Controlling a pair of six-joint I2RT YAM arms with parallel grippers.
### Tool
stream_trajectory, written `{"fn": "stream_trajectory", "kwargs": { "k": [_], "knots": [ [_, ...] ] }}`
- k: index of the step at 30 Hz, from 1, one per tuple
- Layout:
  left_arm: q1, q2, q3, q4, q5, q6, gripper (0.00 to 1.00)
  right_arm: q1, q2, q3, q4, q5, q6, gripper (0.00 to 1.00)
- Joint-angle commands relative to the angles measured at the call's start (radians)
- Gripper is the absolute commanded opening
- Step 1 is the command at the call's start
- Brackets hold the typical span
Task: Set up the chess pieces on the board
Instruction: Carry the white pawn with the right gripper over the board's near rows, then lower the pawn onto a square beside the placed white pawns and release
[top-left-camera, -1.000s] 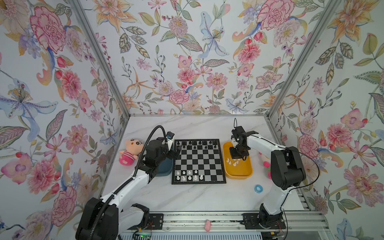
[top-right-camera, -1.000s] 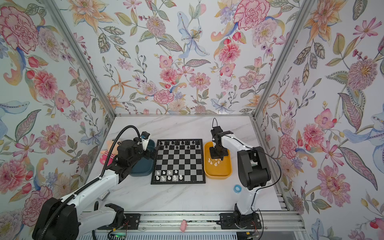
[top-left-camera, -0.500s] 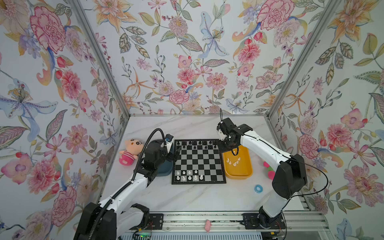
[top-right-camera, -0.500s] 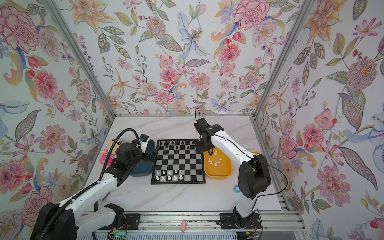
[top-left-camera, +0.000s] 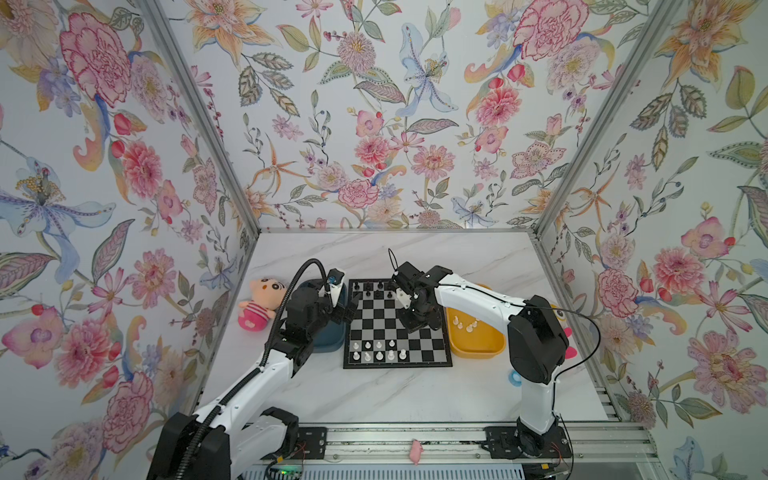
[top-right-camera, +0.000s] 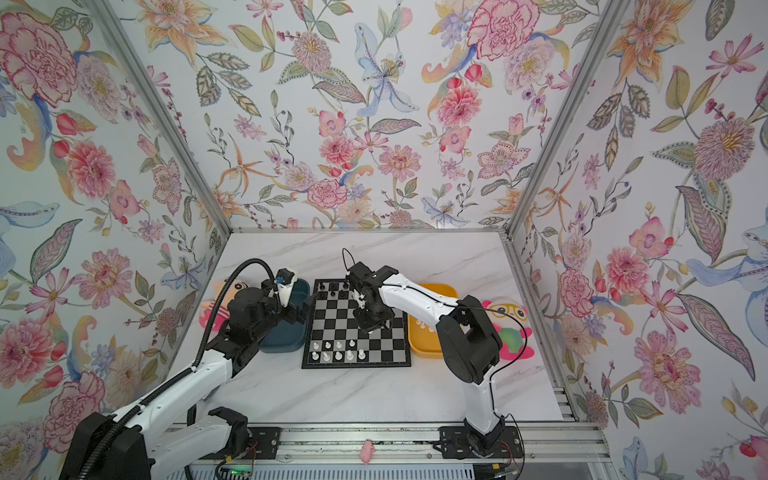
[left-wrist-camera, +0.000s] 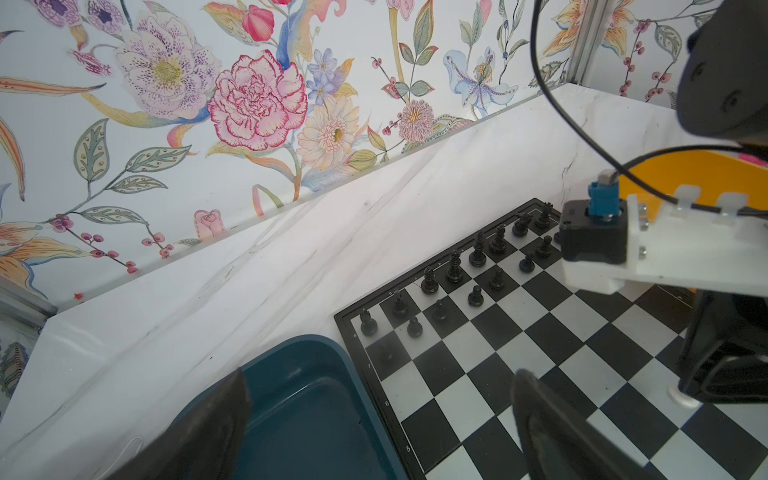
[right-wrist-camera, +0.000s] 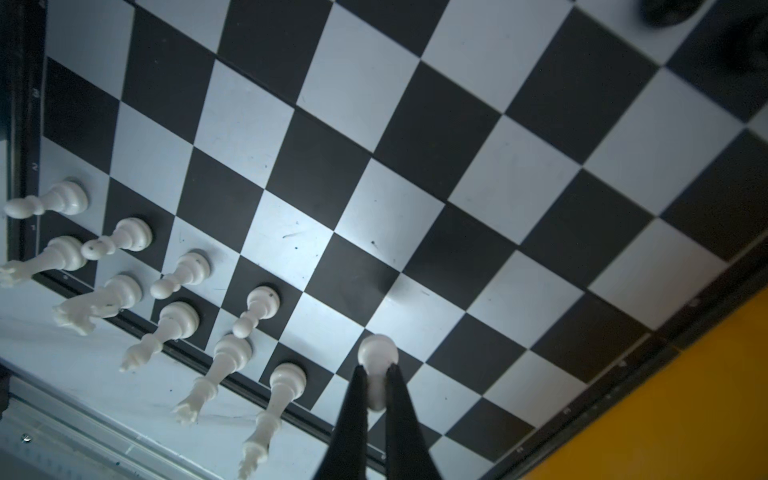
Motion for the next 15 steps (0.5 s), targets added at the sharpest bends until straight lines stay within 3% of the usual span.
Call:
{"fn": "stream_trajectory", "kwargs": {
  "k": [1,15],
  "knots": [
    [0.012,-0.016,-0.016,0.014,-0.009,0.008,0.99,0.012,0.011,0.032,-0.018,-0.026,0.021,0.00],
    [0.014,-0.024,-0.020,0.018,-0.002,0.008,0.99,0.047,0.041,0.008,-0.015,-0.057,0.037,0.00]
  ]
}}
